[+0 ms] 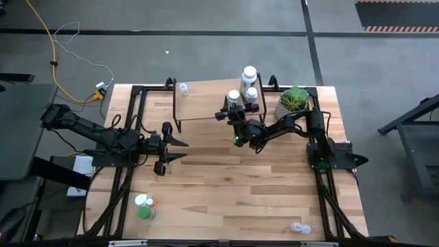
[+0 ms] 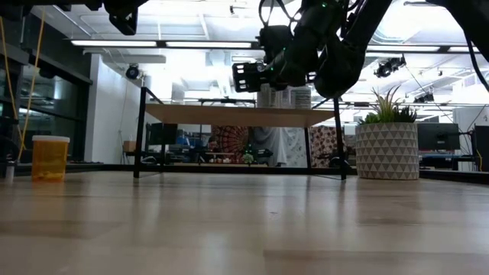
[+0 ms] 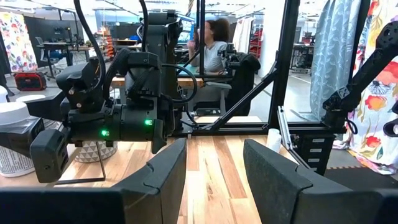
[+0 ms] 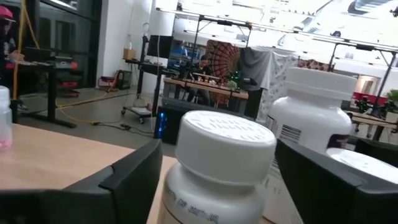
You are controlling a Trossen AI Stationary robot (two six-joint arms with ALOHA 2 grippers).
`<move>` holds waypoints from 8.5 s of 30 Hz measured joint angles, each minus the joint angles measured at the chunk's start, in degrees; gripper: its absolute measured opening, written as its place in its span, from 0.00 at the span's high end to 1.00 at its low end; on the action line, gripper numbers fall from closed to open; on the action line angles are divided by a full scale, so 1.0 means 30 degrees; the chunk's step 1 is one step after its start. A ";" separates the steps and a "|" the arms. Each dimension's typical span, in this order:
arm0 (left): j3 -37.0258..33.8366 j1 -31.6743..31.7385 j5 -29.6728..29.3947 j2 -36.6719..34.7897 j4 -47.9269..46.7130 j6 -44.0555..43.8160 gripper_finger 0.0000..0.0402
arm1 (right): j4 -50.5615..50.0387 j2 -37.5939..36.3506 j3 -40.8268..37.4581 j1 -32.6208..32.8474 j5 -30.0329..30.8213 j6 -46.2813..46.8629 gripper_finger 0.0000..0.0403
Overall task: Pick and place medicine bottles onto shelf by color
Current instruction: Put the right white pill bottle on the shelf, then put the orange pill bottle on the shelf
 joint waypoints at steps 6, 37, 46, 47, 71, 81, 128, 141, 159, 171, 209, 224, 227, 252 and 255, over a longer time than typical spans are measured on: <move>0.0000 0.0000 0.0000 0.0000 -0.0005 -0.0007 0.63 | 0.0015 -0.0047 0.0000 0.0074 0.0381 -0.0003 0.18; 0.0000 0.0007 0.0000 0.0004 -0.0005 -0.0364 0.63 | -0.2593 -0.4000 -0.0568 1.0238 0.5989 -0.5018 0.18; 0.0000 0.0004 -0.0007 0.0004 0.0003 -0.0401 0.63 | -0.4369 -0.4000 -0.0416 1.0288 0.0975 -0.1104 0.18; 0.0000 0.0000 -0.0015 0.0003 0.0003 -0.0371 0.63 | -0.5488 -0.4003 -0.0189 1.0150 -0.0395 -0.0018 0.18; 0.0007 0.0004 0.1202 -0.0015 -0.0513 -0.0776 0.63 | -3.0693 -0.6898 0.3656 0.7332 -2.3833 1.3741 0.18; 0.0007 0.0004 0.1479 -0.0073 -0.0456 -0.0852 0.63 | -1.8892 -1.3895 -0.8407 0.8424 -1.7141 1.7336 0.18; 0.0007 -0.0408 0.2623 0.1180 -0.1876 0.0315 0.36 | -1.5153 -1.6307 -1.1395 0.7570 -1.5174 1.6699 0.18; 0.3181 -0.0073 -0.3836 0.1328 -1.4181 -0.9943 0.36 | -1.5153 -1.6305 -1.1395 0.7570 -1.5157 1.6338 0.18; 0.5020 0.1020 -0.3624 0.4397 -2.8808 -2.3632 0.36 | -1.5513 -1.6298 -1.1387 0.7235 -1.5107 1.6544 0.18; 0.5020 0.0723 -0.2486 0.4393 -2.9485 -2.3948 0.36 | -1.5590 -1.6298 -1.1387 0.7235 -1.5115 1.6561 0.18; 0.5463 0.0758 0.4553 0.6346 -2.8990 -1.3014 0.36 | -1.5598 -1.6298 -1.1387 0.7235 -1.5081 1.6994 0.18; 0.6178 0.0765 0.2718 0.7676 -3.0752 -0.4746 0.36 | -1.5590 -1.6298 -1.1387 0.7235 -1.5102 1.6987 0.18; 0.6178 0.0765 0.2513 0.8495 -3.0861 -0.3809 0.36 | -1.5583 -1.6298 -1.1387 0.7235 -1.5103 1.6987 0.18; 0.6171 0.0765 0.2856 1.4092 -3.0939 -0.3495 0.36 | -1.5583 -1.6298 -1.1387 0.7235 -1.5190 1.6980 0.18; 0.6171 0.0765 0.2849 1.4417 -3.0752 -0.3496 0.36 | -1.5583 -1.6298 -1.1387 0.7235 -1.5183 1.6980 0.18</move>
